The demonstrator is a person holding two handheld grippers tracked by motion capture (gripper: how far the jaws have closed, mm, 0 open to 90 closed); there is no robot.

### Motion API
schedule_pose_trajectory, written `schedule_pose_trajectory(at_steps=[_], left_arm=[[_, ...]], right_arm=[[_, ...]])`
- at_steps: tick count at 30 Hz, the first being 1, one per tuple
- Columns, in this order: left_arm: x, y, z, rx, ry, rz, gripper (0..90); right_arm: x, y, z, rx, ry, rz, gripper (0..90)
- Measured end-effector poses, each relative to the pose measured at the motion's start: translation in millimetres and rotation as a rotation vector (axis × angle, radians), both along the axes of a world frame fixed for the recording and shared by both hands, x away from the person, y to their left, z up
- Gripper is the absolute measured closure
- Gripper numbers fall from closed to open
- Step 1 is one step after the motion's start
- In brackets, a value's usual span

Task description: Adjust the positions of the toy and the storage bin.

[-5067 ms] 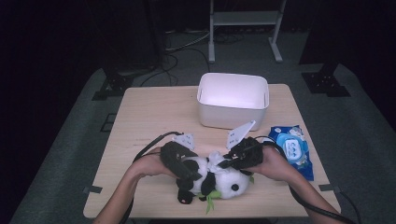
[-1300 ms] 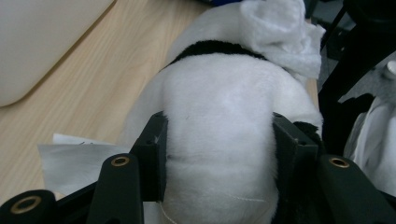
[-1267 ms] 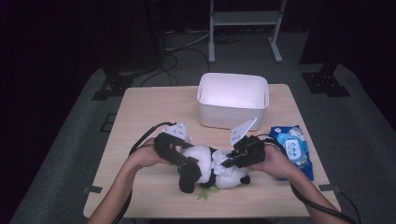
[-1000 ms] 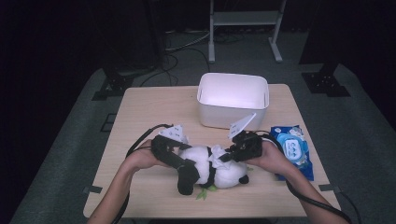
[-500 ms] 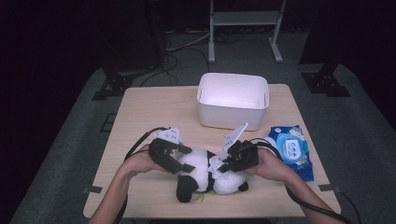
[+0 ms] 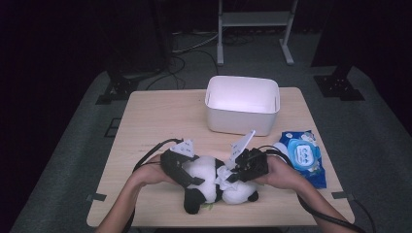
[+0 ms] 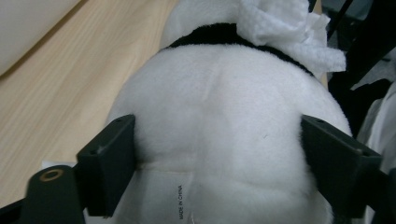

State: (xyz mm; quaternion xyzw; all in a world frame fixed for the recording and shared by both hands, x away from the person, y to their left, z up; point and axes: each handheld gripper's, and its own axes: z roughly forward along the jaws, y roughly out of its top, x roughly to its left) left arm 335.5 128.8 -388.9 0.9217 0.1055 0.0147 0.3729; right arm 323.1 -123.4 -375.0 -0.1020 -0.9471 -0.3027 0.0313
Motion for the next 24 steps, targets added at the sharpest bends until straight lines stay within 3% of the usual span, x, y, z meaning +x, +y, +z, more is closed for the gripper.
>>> schedule_pose_trajectory(at_steps=[6,12,15,20,23,24], left_arm=[[7.1,-1.2,-3.1,-0.024,-0.024,0.037,19.1],[19.8,-6.8,-4.1,-0.037,-0.060,0.054,20.1],[24.3,-8.2,-4.2,-0.042,-0.064,0.051,20.1],[22.2,-3.9,-2.2,-0.065,-0.040,0.035,20.0],[17.5,-1.4,-0.8,-0.075,-0.033,0.022,19.7],[16.4,-0.7,0.0,-0.077,-0.031,0.024,19.3]], right_arm=[[0.7,2.3,3.7,-0.032,-0.087,-0.033,80.9],[8.4,-4.4,3.5,-0.026,-0.137,-0.095,80.9],[13.2,-8.9,2.0,-0.007,-0.130,-0.125,80.9],[24.1,-21.6,7.9,0.090,-0.037,-0.138,80.5],[31.6,-28.2,10.2,0.126,-0.045,-0.188,80.4],[34.2,-28.2,8.0,0.129,-0.028,-0.194,80.2]])
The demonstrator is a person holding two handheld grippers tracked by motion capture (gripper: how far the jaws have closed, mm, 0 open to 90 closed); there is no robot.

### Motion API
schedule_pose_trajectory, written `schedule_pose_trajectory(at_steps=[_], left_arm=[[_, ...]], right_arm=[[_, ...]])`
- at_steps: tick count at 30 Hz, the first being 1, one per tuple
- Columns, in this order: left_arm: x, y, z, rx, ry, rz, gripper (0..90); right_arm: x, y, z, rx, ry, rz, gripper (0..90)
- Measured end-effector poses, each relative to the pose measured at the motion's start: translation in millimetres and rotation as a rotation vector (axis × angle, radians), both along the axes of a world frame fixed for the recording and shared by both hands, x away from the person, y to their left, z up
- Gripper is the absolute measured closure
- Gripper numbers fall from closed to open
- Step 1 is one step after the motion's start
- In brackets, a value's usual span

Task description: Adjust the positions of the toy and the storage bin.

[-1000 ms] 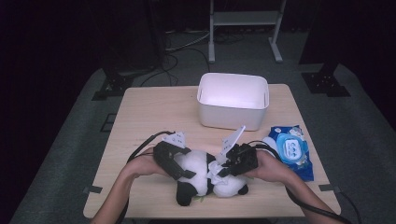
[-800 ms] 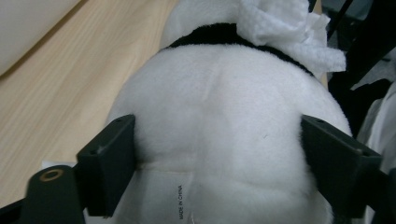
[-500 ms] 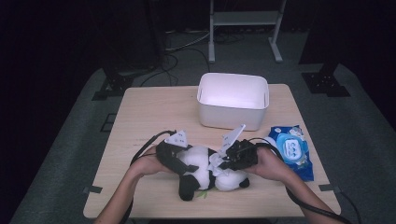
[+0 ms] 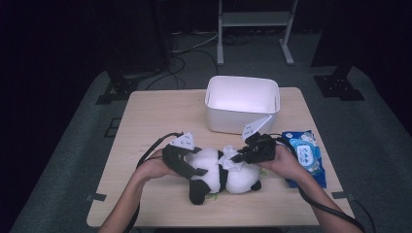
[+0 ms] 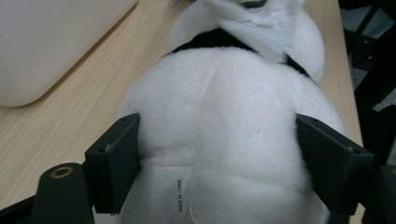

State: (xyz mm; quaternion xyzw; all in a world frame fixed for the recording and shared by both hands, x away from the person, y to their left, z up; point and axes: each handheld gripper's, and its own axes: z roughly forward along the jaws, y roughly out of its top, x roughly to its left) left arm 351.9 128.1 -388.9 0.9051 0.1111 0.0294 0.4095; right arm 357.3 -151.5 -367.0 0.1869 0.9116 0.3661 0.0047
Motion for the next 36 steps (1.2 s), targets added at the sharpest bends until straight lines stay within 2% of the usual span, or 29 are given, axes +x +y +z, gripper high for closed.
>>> schedule_pose_trajectory(at_steps=[2,4,5,9,12,15,18,20,23,25,31,36], left_arm=[[-3.0,2.0,1.1,-0.005,0.011,0.005,16.8],[-6.6,5.8,1.3,-0.024,0.005,0.012,14.7],[-8.6,7.2,0.9,-0.037,0.016,0.018,13.5],[-17.3,10.9,-1.2,-0.033,0.012,0.028,10.4],[-19.3,13.5,-5.9,-0.033,0.026,0.041,8.3],[-20.0,15.9,-12.0,-0.050,0.038,0.048,8.3],[-21.2,17.7,-14.9,-0.055,0.051,0.052,8.4],[-22.7,18.9,-15.4,-0.047,0.051,0.054,8.8],[-23.8,20.9,-17.1,-0.049,0.059,0.062,8.9],[-24.2,21.7,-17.8,-0.049,0.065,0.069,8.9],[-24.6,21.7,-17.7,-0.048,0.064,0.074,8.8],[-25.0,21.6,-17.7,-0.051,0.065,0.076,8.8]], right_arm=[[0.1,2.7,-4.2,0.000,0.005,0.009,80.2],[-1.5,3.2,-5.4,0.004,0.007,0.024,80.2],[-3.3,3.2,-5.5,0.003,0.011,0.022,80.2],[-12.0,1.1,-6.1,-0.011,0.030,0.057,80.1],[-20.0,2.6,-3.9,-0.033,0.033,0.088,80.0],[-26.6,7.6,-0.7,-0.037,0.003,0.109,79.2],[-30.9,16.3,-1.4,0.002,0.004,0.143,78.8],[-35.1,23.1,-4.1,-0.014,-0.020,0.164,78.8],[-39.6,22.2,-2.9,-0.019,-0.036,0.164,78.5],[-42.5,13.3,-0.4,-0.013,-0.050,0.156,78.2],[-51.4,-31.2,-2.0,0.014,-0.066,0.057,77.5],[-57.2,-64.6,-19.7,0.053,-0.022,-0.025,77.5]])
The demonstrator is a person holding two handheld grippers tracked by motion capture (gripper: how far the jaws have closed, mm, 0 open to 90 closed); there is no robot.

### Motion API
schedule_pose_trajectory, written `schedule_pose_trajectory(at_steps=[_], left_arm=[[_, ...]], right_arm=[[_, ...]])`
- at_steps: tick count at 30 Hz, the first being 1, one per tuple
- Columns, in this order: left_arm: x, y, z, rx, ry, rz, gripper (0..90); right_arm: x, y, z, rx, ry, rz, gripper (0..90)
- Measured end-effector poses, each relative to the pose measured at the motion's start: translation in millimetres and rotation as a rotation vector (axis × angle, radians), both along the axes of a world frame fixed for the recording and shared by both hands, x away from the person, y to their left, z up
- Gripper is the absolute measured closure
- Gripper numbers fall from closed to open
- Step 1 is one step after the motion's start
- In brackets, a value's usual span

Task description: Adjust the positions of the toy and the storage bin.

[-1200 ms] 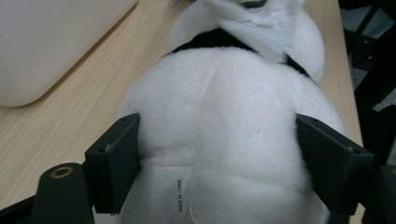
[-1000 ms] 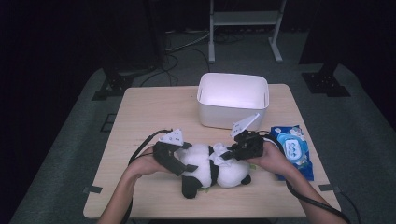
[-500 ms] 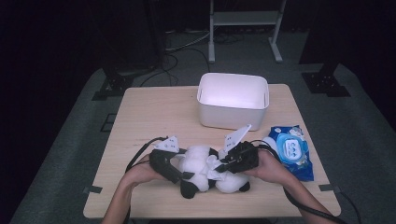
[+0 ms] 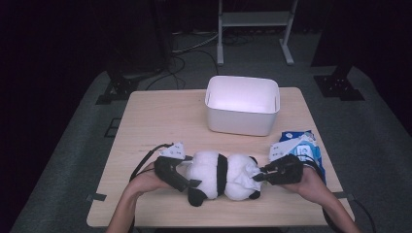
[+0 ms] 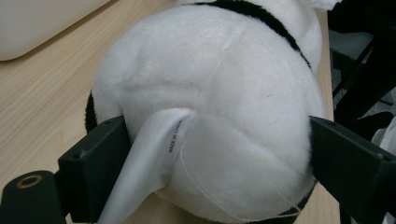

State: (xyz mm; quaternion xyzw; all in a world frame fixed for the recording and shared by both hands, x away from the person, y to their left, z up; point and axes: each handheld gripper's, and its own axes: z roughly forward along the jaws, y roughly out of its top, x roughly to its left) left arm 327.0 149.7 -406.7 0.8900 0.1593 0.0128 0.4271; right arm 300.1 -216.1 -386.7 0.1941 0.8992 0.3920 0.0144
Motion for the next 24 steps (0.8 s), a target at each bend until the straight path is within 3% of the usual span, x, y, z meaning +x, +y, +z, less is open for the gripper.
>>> schedule_pose_trajectory(at_steps=[7,11,17,20,24], left_arm=[[-0.7,0.1,0.0,-0.001,0.000,0.001,8.8],[-1.1,0.6,-0.6,-0.007,0.002,0.001,8.8],[-2.1,0.4,-0.6,-0.006,0.003,0.004,8.7],[-2.6,0.3,-0.8,-0.009,0.003,0.004,8.7],[-2.8,0.7,-1.1,-0.012,0.003,0.004,8.7]], right_arm=[[0.0,-20.9,-16.9,0.002,0.031,-0.054,76.8],[-2.0,-21.4,-15.0,0.017,0.028,-0.051,77.1],[-9.7,4.0,-3.6,-0.014,-0.011,0.010,77.1],[-9.6,10.8,-1.0,-0.019,-0.021,0.029,77.1],[-6.7,33.2,7.0,-0.032,-0.045,0.071,77.1]])
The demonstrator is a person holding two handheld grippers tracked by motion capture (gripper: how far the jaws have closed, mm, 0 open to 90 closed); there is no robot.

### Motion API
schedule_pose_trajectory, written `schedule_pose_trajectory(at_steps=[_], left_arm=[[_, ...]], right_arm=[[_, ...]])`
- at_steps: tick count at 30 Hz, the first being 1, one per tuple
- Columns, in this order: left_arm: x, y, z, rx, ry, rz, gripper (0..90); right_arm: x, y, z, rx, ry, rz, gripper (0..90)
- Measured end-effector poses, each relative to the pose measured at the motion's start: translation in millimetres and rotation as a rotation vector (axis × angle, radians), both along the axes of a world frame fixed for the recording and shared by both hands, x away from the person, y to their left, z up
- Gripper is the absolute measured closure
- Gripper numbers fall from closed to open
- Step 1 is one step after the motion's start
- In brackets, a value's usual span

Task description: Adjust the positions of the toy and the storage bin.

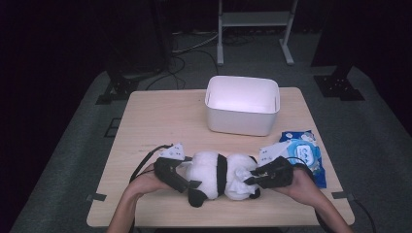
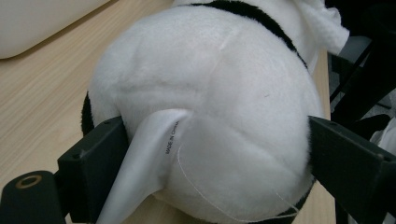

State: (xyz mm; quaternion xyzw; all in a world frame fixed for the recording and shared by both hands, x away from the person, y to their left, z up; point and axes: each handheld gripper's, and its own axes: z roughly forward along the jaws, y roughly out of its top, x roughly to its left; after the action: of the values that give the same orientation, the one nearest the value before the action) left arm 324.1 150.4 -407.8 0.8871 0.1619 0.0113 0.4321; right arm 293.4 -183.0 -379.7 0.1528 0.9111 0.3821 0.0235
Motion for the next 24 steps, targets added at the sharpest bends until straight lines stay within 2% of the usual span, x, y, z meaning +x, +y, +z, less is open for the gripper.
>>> schedule_pose_trajectory(at_steps=[1,2,3,4,6,8,12,15,19,24], left_arm=[[0.0,0.0,0.0,0.000,0.000,0.000,8.6],[-0.4,-0.1,0.0,-0.001,-0.001,0.000,8.6],[-0.4,-0.1,0.0,-0.001,-0.001,0.000,8.7],[-1.0,-0.3,0.0,-0.003,-0.001,0.000,8.7],[-1.3,-0.5,0.0,-0.005,-0.001,-0.001,8.6],[-1.8,-0.8,0.0,-0.005,-0.005,-0.002,8.6],[-1.9,-0.7,-0.7,-0.011,-0.006,0.002,8.6],[-1.8,-0.9,-0.9,-0.025,-0.005,-0.006,8.7],[-3.2,-0.2,0.4,-0.038,-0.003,-0.026,8.7],[-2.6,2.0,-3.6,-0.014,0.010,-0.024,8.7]], right_arm=[[0.0,0.0,0.0,0.000,0.000,0.000,77.1],[1.8,10.6,3.6,-0.010,-0.014,0.023,77.1],[1.8,10.6,3.6,-0.010,-0.014,0.023,77.1],[3.6,21.9,6.7,-0.022,-0.026,0.038,77.1],[5.0,27.3,7.8,-0.025,-0.028,0.049,77.1],[8.3,40.6,9.1,-0.044,-0.037,0.064,77.1],[13.4,52.1,7.7,-0.069,-0.032,0.078,77.6],[16.7,49.0,6.5,-0.065,-0.021,0.075,78.4],[20.4,36.0,4.3,-0.050,0.004,0.043,78.6],[20.9,23.6,7.8,-0.064,-0.005,0.006,78.5]])
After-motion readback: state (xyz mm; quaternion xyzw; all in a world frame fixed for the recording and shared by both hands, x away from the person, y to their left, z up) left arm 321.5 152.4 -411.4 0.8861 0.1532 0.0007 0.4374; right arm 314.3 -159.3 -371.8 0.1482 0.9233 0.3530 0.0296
